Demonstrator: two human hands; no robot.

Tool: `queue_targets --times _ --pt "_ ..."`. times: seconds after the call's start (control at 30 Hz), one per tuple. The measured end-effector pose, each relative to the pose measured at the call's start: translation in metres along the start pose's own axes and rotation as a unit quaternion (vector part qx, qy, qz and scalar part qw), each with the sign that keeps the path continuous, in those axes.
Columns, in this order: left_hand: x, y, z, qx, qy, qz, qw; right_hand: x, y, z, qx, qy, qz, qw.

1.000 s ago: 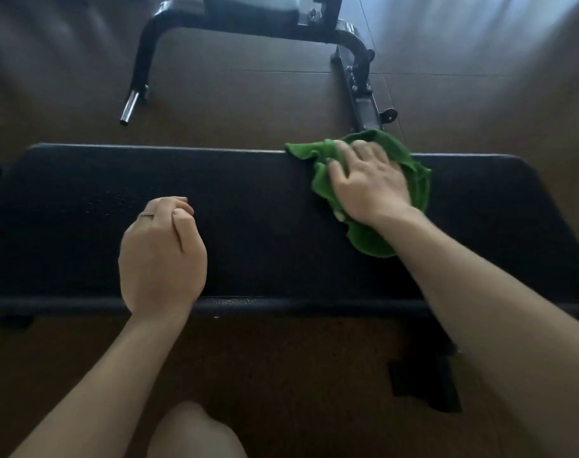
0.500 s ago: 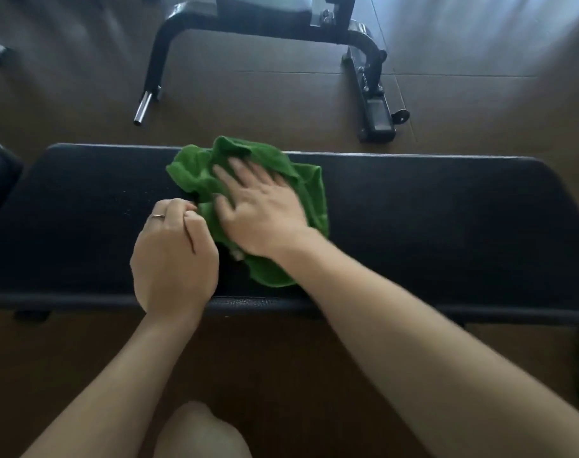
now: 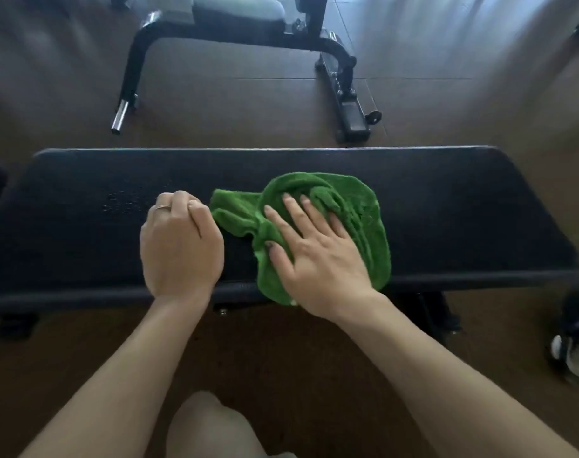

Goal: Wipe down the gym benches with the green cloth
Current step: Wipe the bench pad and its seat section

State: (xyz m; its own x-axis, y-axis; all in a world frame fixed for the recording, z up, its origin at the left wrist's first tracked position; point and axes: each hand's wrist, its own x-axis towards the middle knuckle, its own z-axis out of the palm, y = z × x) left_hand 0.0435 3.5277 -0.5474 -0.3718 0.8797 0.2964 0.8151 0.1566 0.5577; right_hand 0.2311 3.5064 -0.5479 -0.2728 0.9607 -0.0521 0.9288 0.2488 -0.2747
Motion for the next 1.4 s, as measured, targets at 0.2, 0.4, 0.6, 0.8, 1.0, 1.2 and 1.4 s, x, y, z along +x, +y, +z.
queue_targets --times 0.2,0.4,0.6,0.8,1.0,1.2,1.4 --pt "0.0 0.001 0.002 0.002 -0.01 0.012 1.0 -0.033 0.056 -0.009 -0.038 0.039 0.14 0.989" --pt "0.002 -0.001 0.003 -0.02 -0.004 -0.01 1.0 -0.012 -0.042 0.019 -0.012 0.031 -0.022 0.999" --pt "0.003 -0.009 -0.01 -0.048 -0.003 0.025 0.999 -0.006 0.034 -0.011 -0.041 -0.037 -0.116 0.992" --pt "0.032 -0.073 -0.046 0.058 0.084 -0.057 0.993 0.007 0.037 -0.013 -0.098 -0.079 -0.237 0.963" --pt "0.03 -0.075 -0.04 0.04 0.097 -0.1 0.99 0.099 -0.052 0.005 0.002 -0.09 -0.298 0.95" --pt "0.03 -0.076 -0.044 0.049 0.1 -0.127 0.986 0.161 -0.108 0.022 -0.005 -0.069 -0.27 0.96" --pt "0.028 -0.083 -0.043 0.034 0.122 -0.118 0.985 0.083 -0.106 0.022 0.006 -0.06 -0.235 0.97"
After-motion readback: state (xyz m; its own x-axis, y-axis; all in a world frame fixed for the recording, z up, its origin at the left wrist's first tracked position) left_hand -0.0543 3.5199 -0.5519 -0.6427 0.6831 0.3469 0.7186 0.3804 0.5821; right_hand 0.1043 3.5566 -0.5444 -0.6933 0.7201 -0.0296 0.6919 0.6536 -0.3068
